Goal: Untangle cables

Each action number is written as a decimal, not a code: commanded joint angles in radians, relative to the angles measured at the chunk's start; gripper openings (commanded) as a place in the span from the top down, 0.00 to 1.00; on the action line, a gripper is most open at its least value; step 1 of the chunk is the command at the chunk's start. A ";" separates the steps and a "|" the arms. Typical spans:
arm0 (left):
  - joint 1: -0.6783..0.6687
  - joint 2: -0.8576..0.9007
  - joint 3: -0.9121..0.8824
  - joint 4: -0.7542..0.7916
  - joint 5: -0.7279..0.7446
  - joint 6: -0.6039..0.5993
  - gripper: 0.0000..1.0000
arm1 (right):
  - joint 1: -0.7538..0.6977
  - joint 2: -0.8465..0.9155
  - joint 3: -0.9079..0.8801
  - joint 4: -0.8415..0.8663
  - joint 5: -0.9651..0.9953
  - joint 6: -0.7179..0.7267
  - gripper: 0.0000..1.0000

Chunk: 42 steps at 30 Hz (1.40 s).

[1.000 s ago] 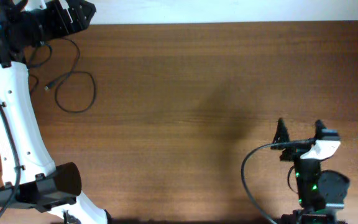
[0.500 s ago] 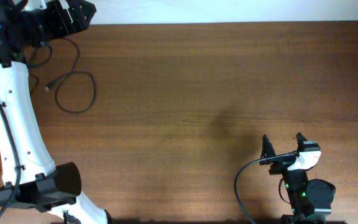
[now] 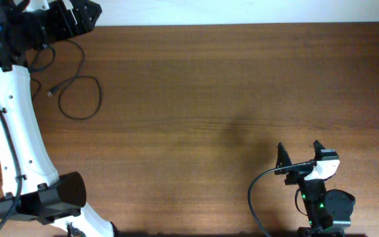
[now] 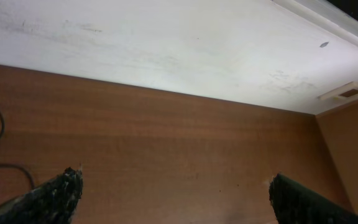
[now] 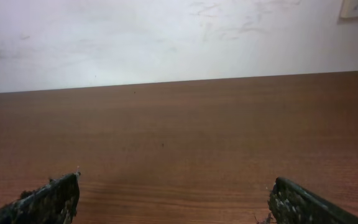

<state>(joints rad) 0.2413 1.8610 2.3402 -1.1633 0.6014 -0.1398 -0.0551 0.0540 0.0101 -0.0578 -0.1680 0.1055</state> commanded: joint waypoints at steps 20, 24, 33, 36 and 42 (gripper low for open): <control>-0.249 -0.663 -1.067 0.585 -0.608 0.169 0.01 | 0.009 -0.008 -0.005 -0.004 -0.023 0.006 0.01; -0.242 -0.984 -1.625 1.013 -0.514 0.321 0.01 | 0.009 -0.008 -0.005 -0.005 -0.023 0.006 0.01; -0.184 -1.538 -2.195 1.334 -0.516 0.322 0.01 | 0.009 -0.008 -0.004 -0.005 -0.023 0.006 0.01; -0.164 -1.631 -2.251 1.325 -0.515 0.322 0.01 | 0.009 -0.008 -0.005 -0.004 -0.023 0.006 0.01; -0.164 -1.777 -2.332 1.170 -0.515 0.321 0.01 | 0.009 -0.008 -0.004 -0.005 -0.023 0.006 0.01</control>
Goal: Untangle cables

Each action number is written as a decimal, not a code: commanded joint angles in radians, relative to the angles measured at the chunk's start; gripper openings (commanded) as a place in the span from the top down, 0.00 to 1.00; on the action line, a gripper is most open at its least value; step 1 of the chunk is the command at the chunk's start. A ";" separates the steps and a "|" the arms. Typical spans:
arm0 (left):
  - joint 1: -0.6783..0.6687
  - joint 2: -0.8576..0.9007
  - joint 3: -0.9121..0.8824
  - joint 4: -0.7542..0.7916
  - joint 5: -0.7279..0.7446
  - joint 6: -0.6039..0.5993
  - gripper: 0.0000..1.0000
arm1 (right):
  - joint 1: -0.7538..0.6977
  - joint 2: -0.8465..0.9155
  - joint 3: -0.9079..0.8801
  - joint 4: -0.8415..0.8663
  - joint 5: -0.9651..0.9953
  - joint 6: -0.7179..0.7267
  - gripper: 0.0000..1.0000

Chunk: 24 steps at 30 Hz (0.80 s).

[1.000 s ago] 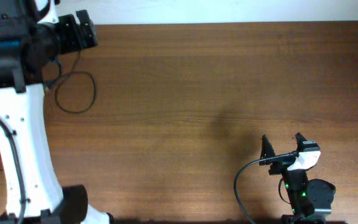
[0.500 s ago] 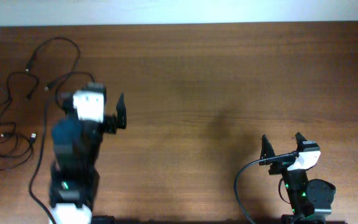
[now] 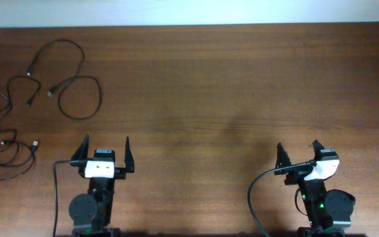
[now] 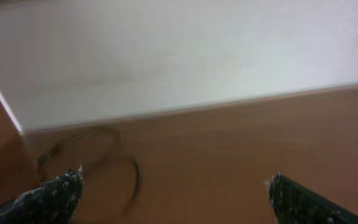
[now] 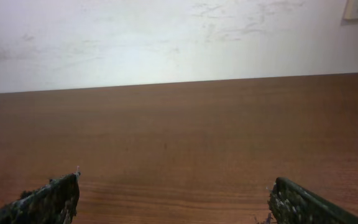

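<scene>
Black cables lie at the table's far left in the overhead view. One cable (image 3: 77, 82) curls in loops near the back left. A thinner tangled cable (image 3: 5, 141) lies nearer the left edge. The left wrist view shows blurred loops of cable (image 4: 114, 165) ahead. My left gripper (image 3: 104, 146) stands open at the front left, right of the cables and touching none. My right gripper (image 3: 299, 149) stands open at the front right, far from them, with bare wood between its fingers.
The brown wooden table (image 3: 229, 85) ends at a white wall (image 5: 166, 37) along its back edge. Each arm's own black lead hangs by its base at the front edge.
My left arm was stretched out to the table's back left corner over the cables. It now sits folded at the front left, gripper open. The cables lie fully uncovered. The right arm has not moved.
</scene>
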<state>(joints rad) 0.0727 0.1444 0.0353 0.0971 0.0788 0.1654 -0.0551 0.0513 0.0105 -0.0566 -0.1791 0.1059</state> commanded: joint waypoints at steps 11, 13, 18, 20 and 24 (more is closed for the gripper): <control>0.004 -0.137 -0.026 -0.173 0.004 0.016 0.01 | 0.009 -0.006 -0.005 -0.005 -0.012 0.006 0.01; 0.004 -0.137 -0.026 -0.173 0.004 0.016 0.01 | 0.009 -0.006 -0.005 -0.006 -0.012 0.006 0.01; 0.004 -0.137 -0.026 -0.173 0.004 0.016 0.01 | 0.009 -0.006 -0.005 -0.005 -0.012 0.006 0.01; 0.004 -0.137 -0.026 -0.173 0.004 0.016 0.01 | 0.009 -0.006 -0.005 -0.005 -0.012 0.006 0.01; 0.004 -0.137 -0.026 -0.173 0.004 0.016 0.01 | 0.009 -0.006 -0.005 -0.005 -0.012 0.006 0.01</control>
